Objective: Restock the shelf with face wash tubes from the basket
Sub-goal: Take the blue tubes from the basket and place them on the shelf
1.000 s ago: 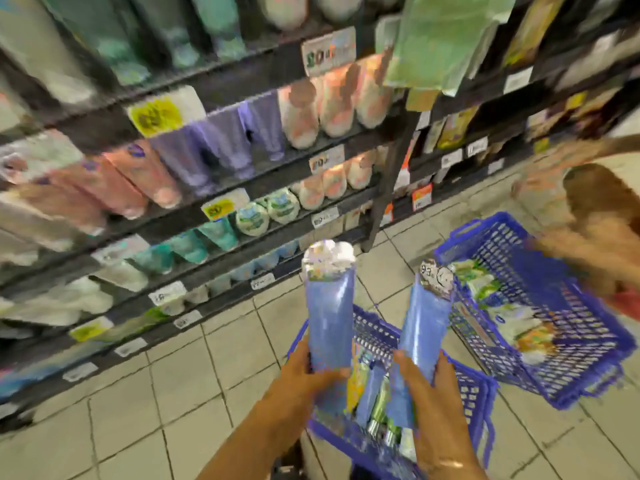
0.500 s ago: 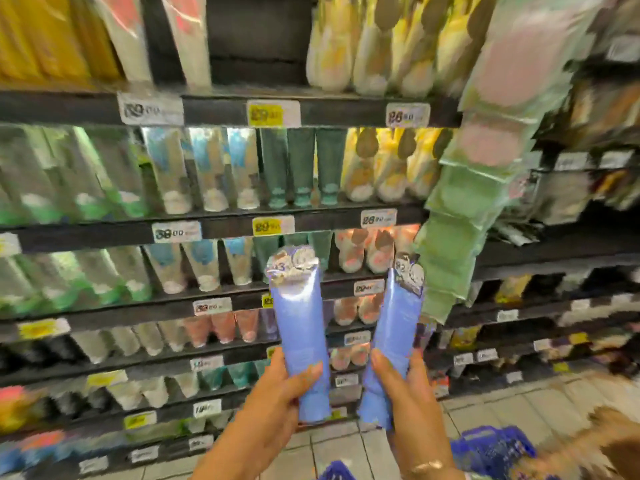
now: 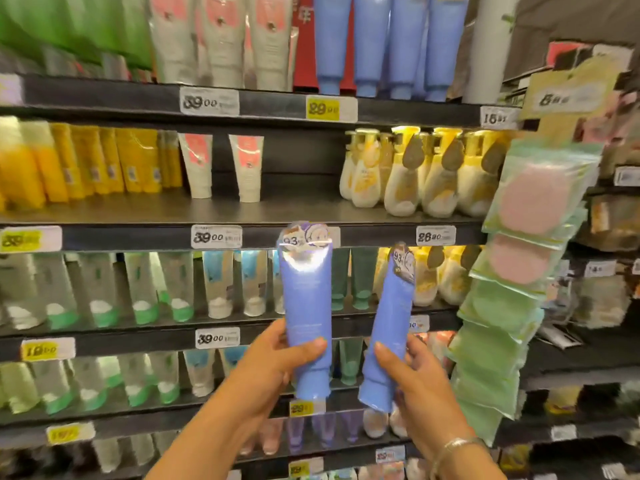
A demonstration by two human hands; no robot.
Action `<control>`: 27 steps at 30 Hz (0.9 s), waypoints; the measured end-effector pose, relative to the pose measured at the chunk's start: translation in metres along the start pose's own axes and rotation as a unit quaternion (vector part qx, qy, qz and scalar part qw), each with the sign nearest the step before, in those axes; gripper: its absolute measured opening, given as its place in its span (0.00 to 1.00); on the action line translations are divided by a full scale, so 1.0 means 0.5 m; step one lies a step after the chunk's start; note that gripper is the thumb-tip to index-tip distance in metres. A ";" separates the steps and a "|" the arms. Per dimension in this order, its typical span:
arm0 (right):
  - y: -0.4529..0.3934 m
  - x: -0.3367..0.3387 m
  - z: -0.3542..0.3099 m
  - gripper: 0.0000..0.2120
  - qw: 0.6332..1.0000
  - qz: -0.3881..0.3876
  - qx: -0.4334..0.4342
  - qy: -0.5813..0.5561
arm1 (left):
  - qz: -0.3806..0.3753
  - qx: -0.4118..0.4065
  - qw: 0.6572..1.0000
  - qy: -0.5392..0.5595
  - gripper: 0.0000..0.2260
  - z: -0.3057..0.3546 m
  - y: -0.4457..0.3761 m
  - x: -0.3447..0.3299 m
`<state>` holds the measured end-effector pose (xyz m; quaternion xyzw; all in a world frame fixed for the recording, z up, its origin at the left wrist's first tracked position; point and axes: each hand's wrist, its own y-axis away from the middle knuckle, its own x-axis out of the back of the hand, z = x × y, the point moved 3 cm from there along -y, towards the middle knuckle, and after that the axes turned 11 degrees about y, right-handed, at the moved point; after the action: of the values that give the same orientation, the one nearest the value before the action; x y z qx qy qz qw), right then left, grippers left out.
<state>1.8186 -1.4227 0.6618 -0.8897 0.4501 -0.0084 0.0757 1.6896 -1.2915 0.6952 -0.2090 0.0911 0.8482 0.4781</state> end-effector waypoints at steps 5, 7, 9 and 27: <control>-0.127 -0.051 -0.083 0.09 0.999 0.009 0.041 0.012 | -0.022 -0.033 0.999 -0.021 0.22 0.113 -0.111 0.029; -0.174 -0.073 -0.113 0.11 0.998 0.009 0.055 0.022 | -0.034 -0.045 0.998 -0.013 0.20 0.153 -0.151 0.038; -0.218 -0.097 -0.143 0.12 0.996 0.019 0.078 0.035 | -0.047 -0.056 0.997 -0.009 0.18 0.188 -0.189 0.045; -0.473 -0.144 -0.255 0.17 0.974 0.100 0.148 0.141 | -0.053 -0.052 0.995 -0.064 0.15 0.288 -0.451 0.012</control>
<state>1.9542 -1.2433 0.8252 -0.8091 0.5366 -0.1924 0.1431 1.8399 -1.1172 0.8319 -0.1839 0.0051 0.8367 0.5158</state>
